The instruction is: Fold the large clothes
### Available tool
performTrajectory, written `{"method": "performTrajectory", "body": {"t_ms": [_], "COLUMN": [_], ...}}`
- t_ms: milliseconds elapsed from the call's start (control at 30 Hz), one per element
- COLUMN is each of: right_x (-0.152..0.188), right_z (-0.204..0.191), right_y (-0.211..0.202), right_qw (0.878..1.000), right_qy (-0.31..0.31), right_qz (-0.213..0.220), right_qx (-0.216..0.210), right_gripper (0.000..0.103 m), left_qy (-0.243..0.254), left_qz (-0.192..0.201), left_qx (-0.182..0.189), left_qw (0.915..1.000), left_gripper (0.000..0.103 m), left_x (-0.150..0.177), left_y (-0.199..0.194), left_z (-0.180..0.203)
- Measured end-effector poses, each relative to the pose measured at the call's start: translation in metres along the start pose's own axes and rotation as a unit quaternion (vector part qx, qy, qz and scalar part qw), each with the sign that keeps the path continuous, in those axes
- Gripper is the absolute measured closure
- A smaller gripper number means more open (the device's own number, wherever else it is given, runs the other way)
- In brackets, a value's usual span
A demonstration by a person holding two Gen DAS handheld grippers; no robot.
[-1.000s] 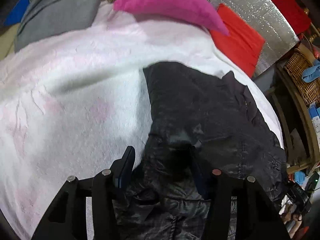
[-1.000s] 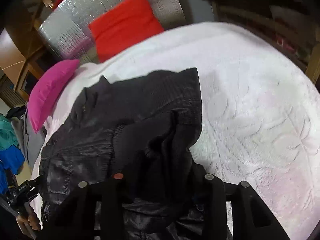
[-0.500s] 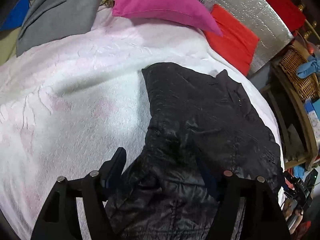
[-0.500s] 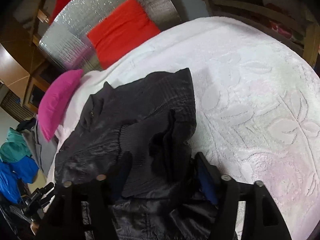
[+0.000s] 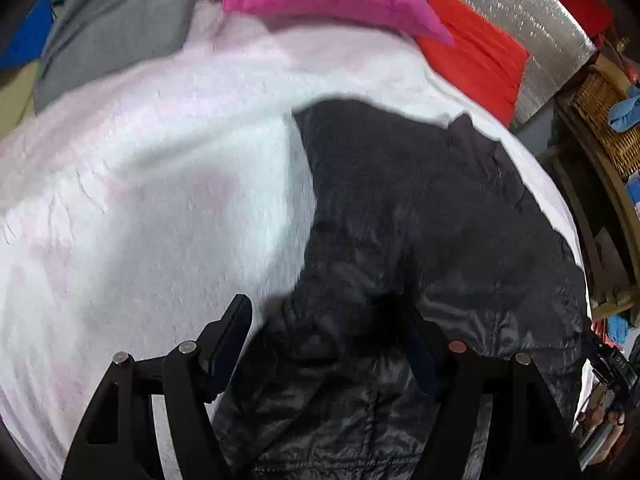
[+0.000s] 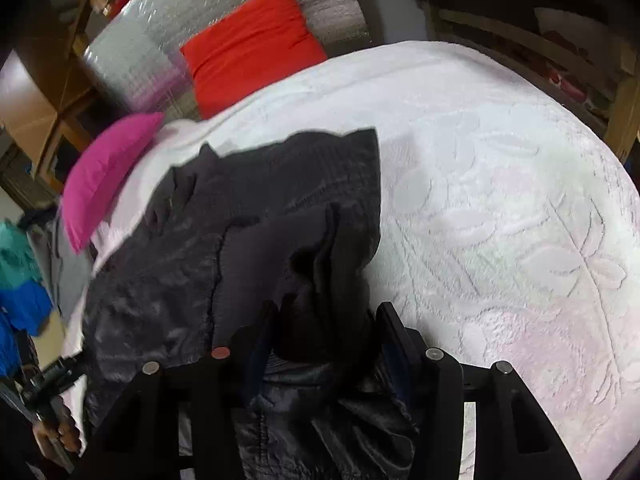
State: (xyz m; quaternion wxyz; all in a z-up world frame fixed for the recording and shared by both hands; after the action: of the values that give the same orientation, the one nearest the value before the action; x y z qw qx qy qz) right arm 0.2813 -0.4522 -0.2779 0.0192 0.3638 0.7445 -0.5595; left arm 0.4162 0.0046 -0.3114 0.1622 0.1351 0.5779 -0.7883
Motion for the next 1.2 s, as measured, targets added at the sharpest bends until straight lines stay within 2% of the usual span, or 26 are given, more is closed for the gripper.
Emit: {"method": "performTrajectory", "body": {"t_ms": [33,67,100,167,300,333,367,400,433,567,700,833,933,1000,1033,1100,1200], "right_x": [-0.007,-0.012,-0.020,-0.031,-0.044,-0.045,-0.045,-0.044,-0.042,-0.040,-0.032,-0.027,-0.033,-0.037,-0.040,-0.044,-0.051], "right_z": [0.004,0.007,0.012,0.016,0.017,0.015,0.013,0.010,0.007,-0.008,-0.007,-0.002,0.001,0.005,0.007,0.007,0.003], "right_y": [-0.004,-0.007,-0.010,-0.010,0.010,0.019,0.029,0.038,0.044,0.047,0.035,0.043,0.044,0.042,0.037,0.032,0.032], "right_qw": [1.000,0.999,0.998,0.997,0.997,0.998,0.998,0.999,0.999,0.999,0.999,0.999,0.999,0.999,0.999,0.999,0.999], "right_qy": [0.018,0.029,0.047,0.063,0.068,0.064,0.055,0.044,0.034,-0.015,-0.024,-0.021,-0.003,0.018,0.030,0.039,0.041], "right_qz": [0.012,0.019,0.032,0.047,0.035,0.028,0.017,0.004,-0.005,-0.002,-0.004,-0.015,-0.014,-0.013,-0.004,0.015,0.031], "right_qx": [-0.009,-0.015,-0.024,-0.029,-0.016,-0.011,-0.005,0.001,0.006,0.036,0.045,0.048,0.038,0.027,0.018,0.010,0.003], "right_gripper": [0.044,0.036,0.032,0.032,0.032,0.032,0.035,0.048,0.053,0.066,0.068,0.068,0.063,0.051,0.048,0.035,0.033], "left_qy": [0.002,0.004,0.005,0.011,0.072,0.081,0.094,0.102,0.107,0.122,0.126,0.139,0.141,0.139,0.139,0.140,0.142], "left_qz": [0.015,0.030,0.040,0.053,0.062,0.061,0.058,0.058,0.060,0.072,0.076,0.084,0.085,0.085,0.086,0.086,0.089], "left_qx": [-0.004,-0.006,-0.006,-0.017,-0.102,-0.109,-0.116,-0.120,-0.124,-0.135,-0.135,-0.144,-0.146,-0.145,-0.145,-0.146,-0.150], "left_qw": [0.9999,0.9995,0.9992,0.9984,0.9903,0.9888,0.9871,0.9858,0.9847,0.9808,0.9799,0.9761,0.9756,0.9759,0.9758,0.9756,0.9744], "left_gripper": [0.030,0.030,0.030,0.030,0.030,0.030,0.030,0.030,0.030,0.030,0.030,0.030,0.030,0.030,0.030,0.030,0.030], "left_x": [-0.005,-0.010,-0.014,-0.020,-0.024,-0.022,-0.021,-0.021,-0.021,-0.022,-0.023,-0.020,-0.020,-0.020,-0.021,-0.021,-0.020], "left_y": [-0.005,-0.009,-0.010,-0.007,0.012,0.014,0.018,0.021,0.022,0.021,0.022,0.019,0.020,0.019,0.019,0.020,0.020], "left_z": [0.001,0.003,0.006,0.012,0.030,0.031,0.034,0.035,0.036,0.038,0.039,0.042,0.043,0.042,0.042,0.042,0.043]}}
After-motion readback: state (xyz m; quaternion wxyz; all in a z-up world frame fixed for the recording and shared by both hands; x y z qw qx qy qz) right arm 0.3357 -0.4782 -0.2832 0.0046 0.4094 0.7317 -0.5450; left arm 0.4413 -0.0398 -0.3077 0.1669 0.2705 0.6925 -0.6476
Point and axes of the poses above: each gripper's, at about its wrist camera, not at the fingertips, and y roughly the way its jaws point, z to its right, x to its underside, the point moved 6 cm from there along y, roughly the way its jaws point, and after that the axes turned 3 degrees about -z, right-handed, at the moved point
